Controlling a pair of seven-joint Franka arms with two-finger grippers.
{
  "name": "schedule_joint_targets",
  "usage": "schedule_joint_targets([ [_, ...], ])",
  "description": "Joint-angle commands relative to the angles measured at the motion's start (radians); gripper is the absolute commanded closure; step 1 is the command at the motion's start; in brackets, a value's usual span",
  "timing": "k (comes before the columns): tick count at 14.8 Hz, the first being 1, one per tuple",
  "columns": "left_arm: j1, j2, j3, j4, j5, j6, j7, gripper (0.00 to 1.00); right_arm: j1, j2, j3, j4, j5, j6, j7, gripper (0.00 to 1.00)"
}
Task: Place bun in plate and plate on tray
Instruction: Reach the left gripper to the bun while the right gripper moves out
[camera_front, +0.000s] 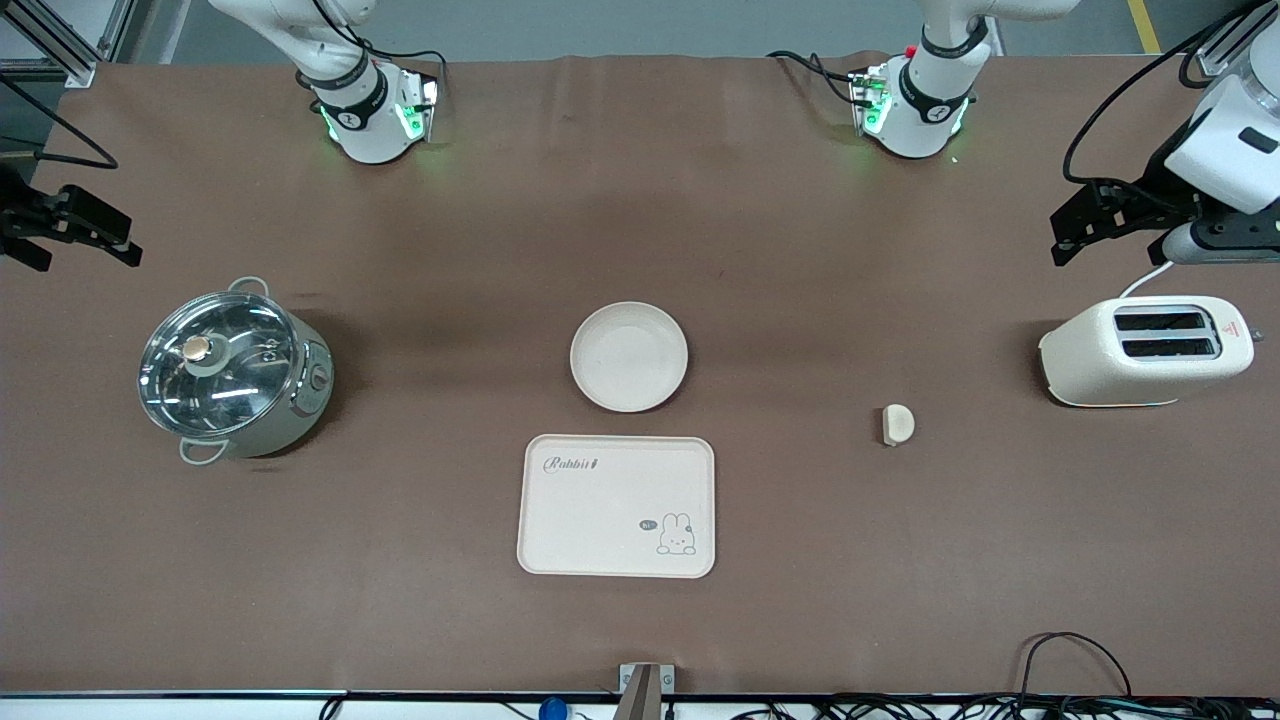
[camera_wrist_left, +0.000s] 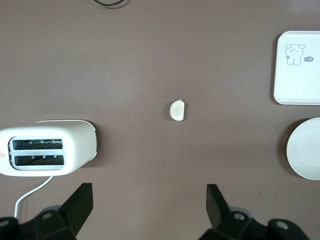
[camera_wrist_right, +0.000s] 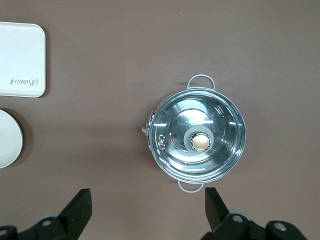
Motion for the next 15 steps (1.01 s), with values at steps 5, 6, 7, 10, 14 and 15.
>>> schedule_joint_targets([
  [5, -0.005, 0.055, 0.003, 0.017, -0.002, -0.027, -0.011, 0.00, 0.014, 0.012, -0.006, 0.005, 0.006, 0.002, 0.009, 0.00],
  [6, -0.009, 0.110, 0.001, 0.007, -0.020, -0.024, -0.009, 0.00, 0.019, 0.026, -0.006, -0.001, 0.044, 0.002, 0.009, 0.00],
  [7, -0.012, 0.168, 0.000, 0.002, -0.036, -0.006, 0.002, 0.00, 0.021, 0.037, -0.006, -0.006, 0.094, 0.002, 0.009, 0.00],
  [10, -0.019, 0.309, -0.020, -0.085, -0.037, 0.225, -0.001, 0.00, 0.089, 0.116, -0.006, -0.010, 0.121, 0.025, 0.012, 0.00],
  [14, -0.015, 0.431, -0.027, -0.277, -0.028, 0.602, 0.011, 0.00, 0.178, 0.176, -0.005, -0.090, 0.125, 0.190, 0.077, 0.00],
  [15, -0.019, 0.458, -0.028, -0.323, -0.024, 0.682, 0.011, 0.00, 0.200, 0.176, -0.005, -0.134, 0.127, 0.256, 0.101, 0.00],
])
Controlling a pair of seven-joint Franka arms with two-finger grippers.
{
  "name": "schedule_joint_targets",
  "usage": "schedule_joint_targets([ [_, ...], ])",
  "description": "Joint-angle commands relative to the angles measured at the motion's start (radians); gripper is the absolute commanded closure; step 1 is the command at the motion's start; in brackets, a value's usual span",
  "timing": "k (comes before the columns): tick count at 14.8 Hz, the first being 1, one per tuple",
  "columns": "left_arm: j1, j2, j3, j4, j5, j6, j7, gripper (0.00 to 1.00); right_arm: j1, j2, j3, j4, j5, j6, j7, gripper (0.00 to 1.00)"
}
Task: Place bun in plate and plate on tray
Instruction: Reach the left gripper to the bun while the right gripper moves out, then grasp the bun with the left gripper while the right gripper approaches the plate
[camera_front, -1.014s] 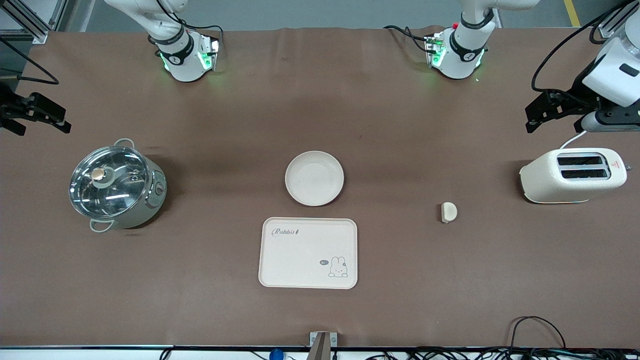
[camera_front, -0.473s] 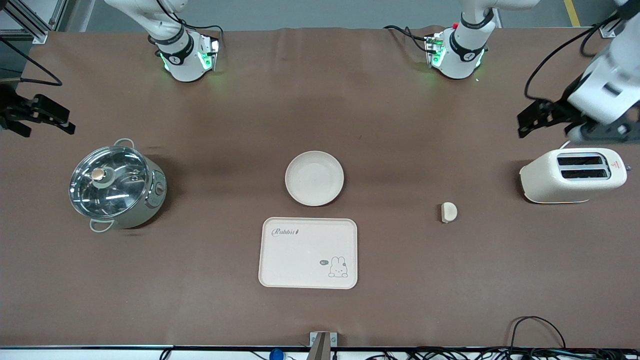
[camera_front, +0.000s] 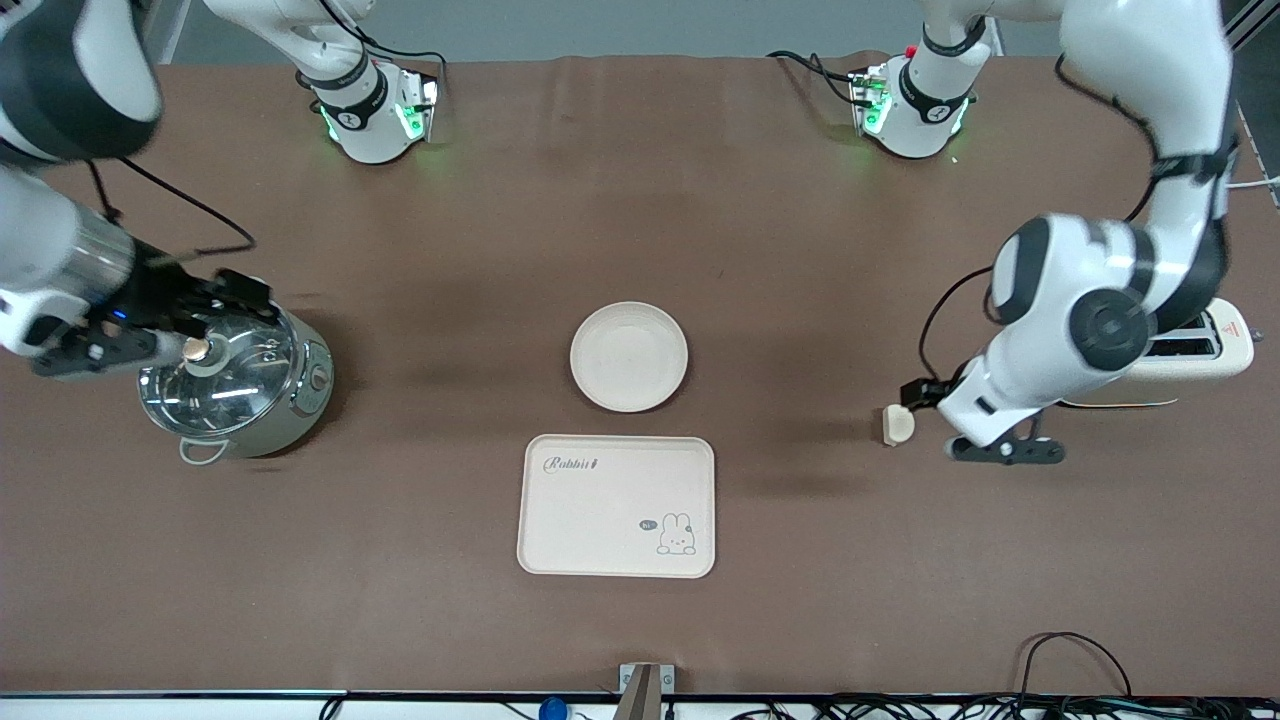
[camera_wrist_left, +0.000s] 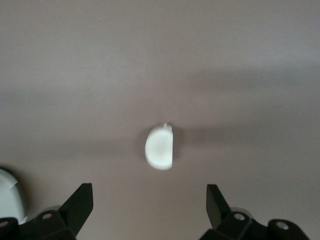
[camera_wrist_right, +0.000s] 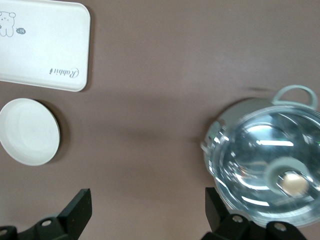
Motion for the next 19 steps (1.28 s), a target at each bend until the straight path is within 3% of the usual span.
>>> schedule_joint_targets([
  [1, 0.004, 0.025, -0.004, -0.128, 0.001, 0.172, 0.010, 0.00, 0.063, -0.016, -0.008, -0.118, 0.023, 0.138, 0.078, 0.00],
  [6, 0.012, 0.065, -0.026, -0.214, -0.005, 0.340, 0.009, 0.01, 0.206, -0.005, -0.008, -0.299, 0.080, 0.398, 0.262, 0.00],
  [7, 0.014, 0.068, -0.027, -0.233, -0.005, 0.372, 0.009, 0.06, 0.230, 0.010, -0.008, -0.338, 0.081, 0.457, 0.291, 0.00],
  [9, 0.014, 0.065, -0.027, -0.250, -0.003, 0.391, 0.010, 0.48, 0.287, 0.036, -0.008, -0.411, 0.100, 0.575, 0.360, 0.00],
  [11, 0.015, 0.067, -0.029, -0.250, -0.003, 0.392, 0.012, 0.69, 0.333, 0.080, -0.008, -0.416, 0.108, 0.607, 0.417, 0.00],
  [15, 0.008, 0.042, -0.035, -0.248, -0.005, 0.383, 0.009, 0.92, 0.368, 0.157, -0.006, -0.412, 0.193, 0.666, 0.434, 0.00],
  [17, 0.002, -0.014, -0.090, -0.222, -0.008, 0.325, -0.025, 0.95, 0.385, 0.183, -0.006, -0.409, 0.198, 0.676, 0.434, 0.00],
  [19, -0.012, -0.013, -0.183, -0.102, -0.008, 0.154, -0.184, 0.97, 0.408, 0.220, -0.006, -0.411, 0.213, 0.712, 0.434, 0.00],
])
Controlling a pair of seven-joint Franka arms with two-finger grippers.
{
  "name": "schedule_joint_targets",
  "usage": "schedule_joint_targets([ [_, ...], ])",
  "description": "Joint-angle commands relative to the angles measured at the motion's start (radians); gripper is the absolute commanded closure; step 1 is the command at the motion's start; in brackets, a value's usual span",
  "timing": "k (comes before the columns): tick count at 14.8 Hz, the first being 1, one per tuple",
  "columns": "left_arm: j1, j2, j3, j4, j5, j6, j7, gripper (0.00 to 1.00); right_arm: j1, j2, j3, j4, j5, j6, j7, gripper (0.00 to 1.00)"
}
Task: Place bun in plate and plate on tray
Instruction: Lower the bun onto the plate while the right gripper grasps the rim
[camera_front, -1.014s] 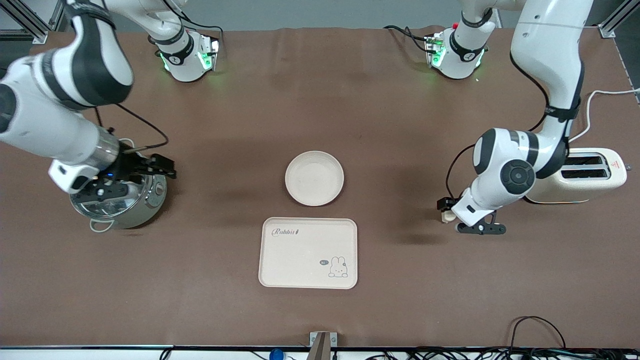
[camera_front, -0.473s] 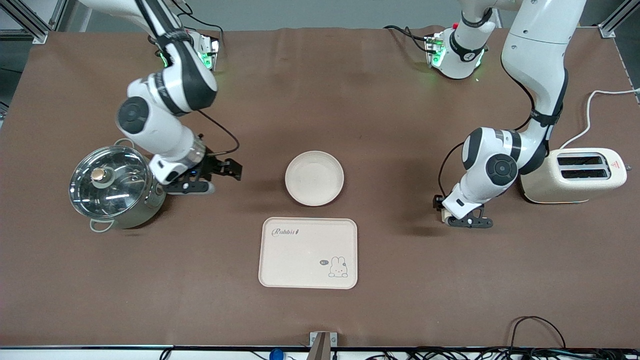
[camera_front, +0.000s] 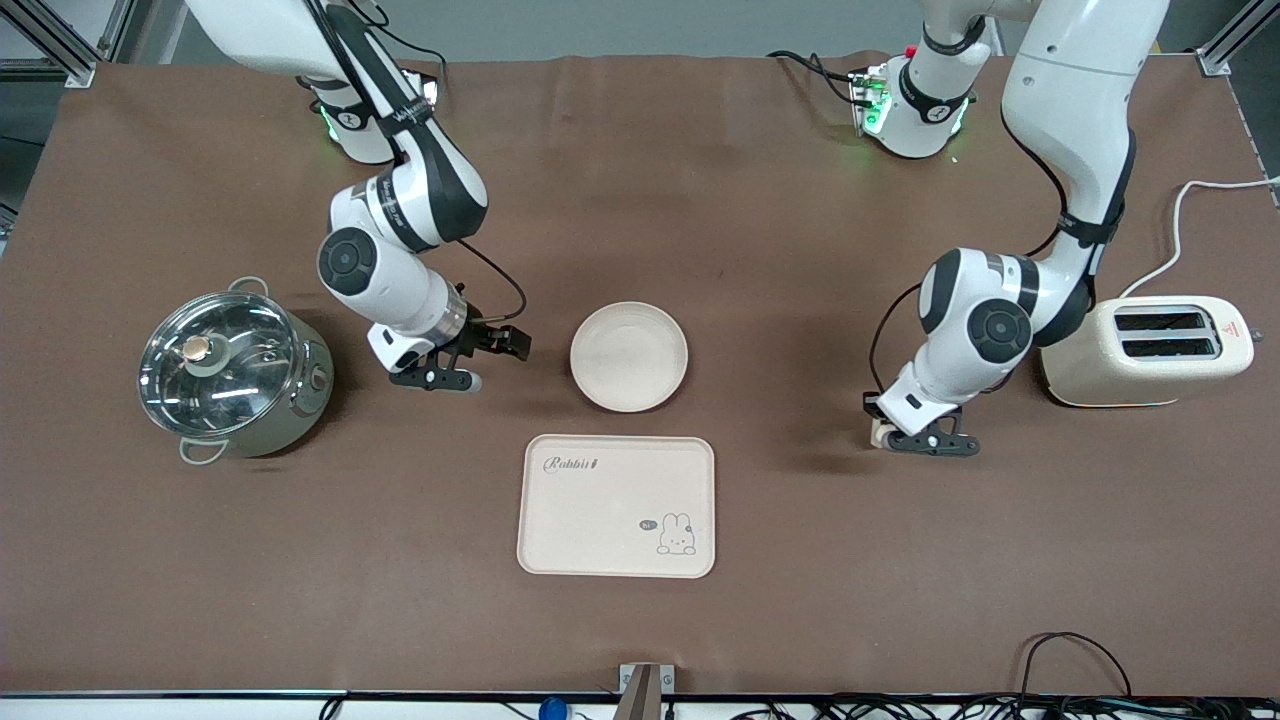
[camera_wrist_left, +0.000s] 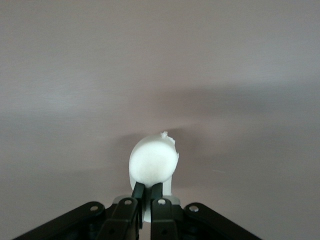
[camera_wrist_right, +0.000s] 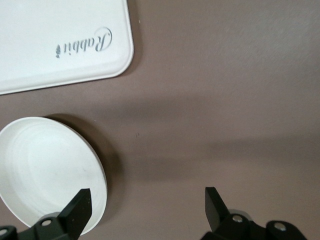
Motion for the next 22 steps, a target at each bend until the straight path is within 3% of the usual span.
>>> schedule_joint_targets([
  [1, -0.045, -0.023, -0.124, 0.140, 0.004, -0.206, -0.256, 0.98, 0.051, 0.047, -0.008, -0.003, 0.036, 0.046, 0.009, 0.00],
  [3, -0.149, 0.032, -0.138, 0.226, 0.012, -0.240, -0.470, 0.98, 0.068, 0.075, -0.008, -0.003, 0.065, 0.077, 0.008, 0.00],
  [8, -0.296, 0.158, -0.141, 0.308, -0.008, -0.190, -0.797, 0.96, 0.134, 0.112, -0.011, -0.003, 0.136, 0.134, 0.009, 0.03],
  [13, -0.353, 0.229, -0.143, 0.319, -0.008, -0.088, -0.966, 0.88, 0.146, 0.132, -0.011, -0.001, 0.137, 0.192, 0.020, 0.22],
  [14, -0.362, 0.244, -0.141, 0.354, -0.010, -0.088, -1.001, 0.76, 0.146, 0.142, -0.009, -0.001, 0.137, 0.212, 0.020, 0.26],
  [16, -0.369, 0.255, -0.143, 0.380, -0.006, -0.088, -1.059, 0.72, 0.155, 0.161, -0.009, -0.001, 0.137, 0.253, 0.038, 0.29],
  [17, -0.373, 0.255, -0.143, 0.380, -0.006, -0.088, -1.067, 0.61, 0.169, 0.170, -0.009, -0.001, 0.137, 0.275, 0.052, 0.31],
  [18, -0.375, 0.255, -0.141, 0.380, 0.001, -0.090, -1.067, 0.20, 0.183, 0.179, -0.009, 0.000, 0.137, 0.292, 0.069, 0.33],
  [19, -0.381, 0.253, -0.141, 0.380, 0.012, -0.088, -1.064, 0.00, 0.193, 0.187, -0.009, 0.003, 0.137, 0.304, 0.084, 0.34],
  [22, -0.381, 0.244, -0.135, 0.382, 0.023, -0.093, -1.051, 0.00, 0.201, 0.193, -0.011, 0.009, 0.137, 0.307, 0.089, 0.47],
])
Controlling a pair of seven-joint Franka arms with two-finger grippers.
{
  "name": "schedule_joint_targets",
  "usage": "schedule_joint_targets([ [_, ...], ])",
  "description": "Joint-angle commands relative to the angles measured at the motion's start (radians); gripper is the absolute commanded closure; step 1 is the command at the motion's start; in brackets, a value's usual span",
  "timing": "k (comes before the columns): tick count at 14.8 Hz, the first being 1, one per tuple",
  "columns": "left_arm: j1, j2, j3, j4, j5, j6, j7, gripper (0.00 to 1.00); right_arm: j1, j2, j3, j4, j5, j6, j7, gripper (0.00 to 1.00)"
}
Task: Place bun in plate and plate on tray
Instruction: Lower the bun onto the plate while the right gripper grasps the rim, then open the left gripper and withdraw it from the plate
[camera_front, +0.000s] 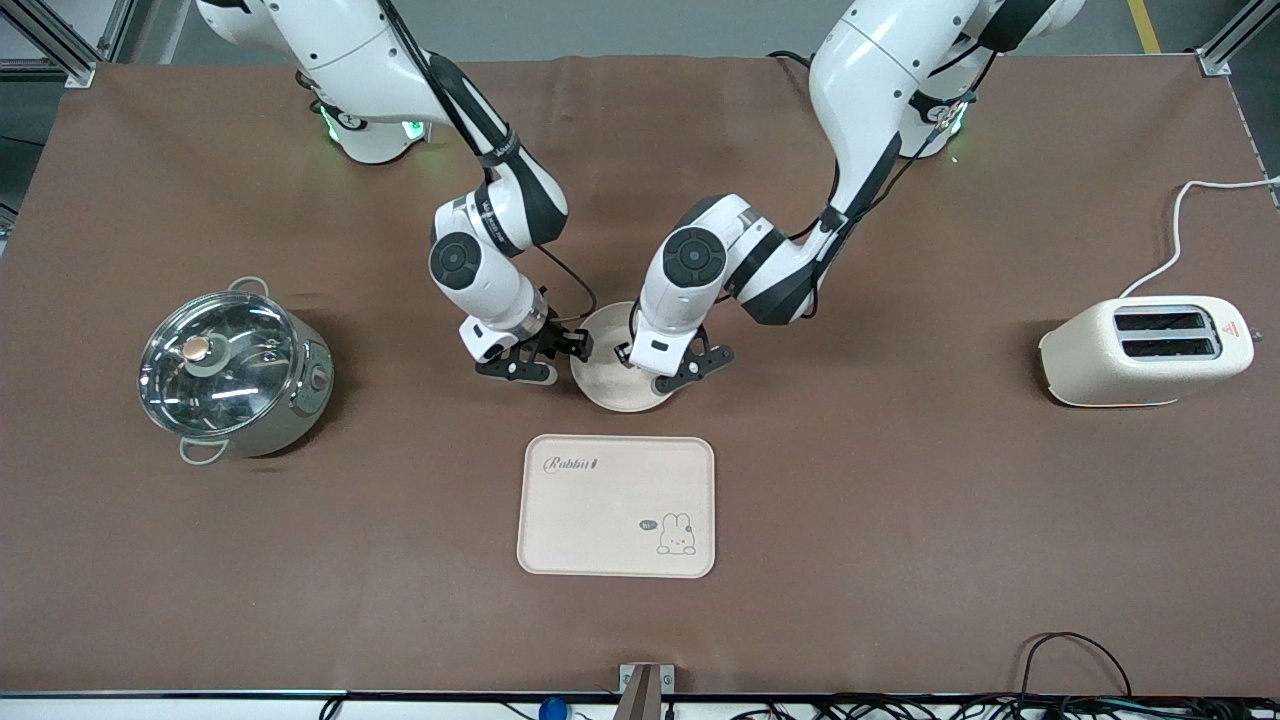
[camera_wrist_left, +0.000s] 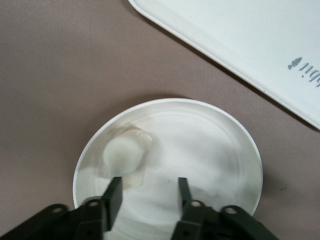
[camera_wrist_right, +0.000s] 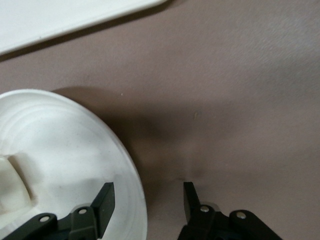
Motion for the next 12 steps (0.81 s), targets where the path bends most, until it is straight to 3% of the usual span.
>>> schedule_joint_targets([
  [1, 0.011, -0.013, 0.016, 0.023, 0.047, -0.023, 0.032, 0.00, 0.015, 0.001, -0.010, 0.005, 0.022, 0.010, 0.003, 0.60],
  [3, 0.080, -0.046, 0.015, 0.023, 0.082, -0.063, 0.137, 0.00, 0.021, 0.001, -0.010, 0.005, 0.020, 0.019, 0.000, 0.88],
  [4, 0.113, -0.056, 0.015, 0.026, 0.082, -0.088, 0.197, 0.00, 0.027, 0.001, -0.010, 0.005, 0.020, 0.021, 0.000, 0.96],
  [12, 0.424, -0.251, 0.007, 0.058, 0.081, -0.322, 0.840, 0.00, -0.006, -0.020, -0.005, -0.001, 0.023, 0.009, 0.005, 1.00],
])
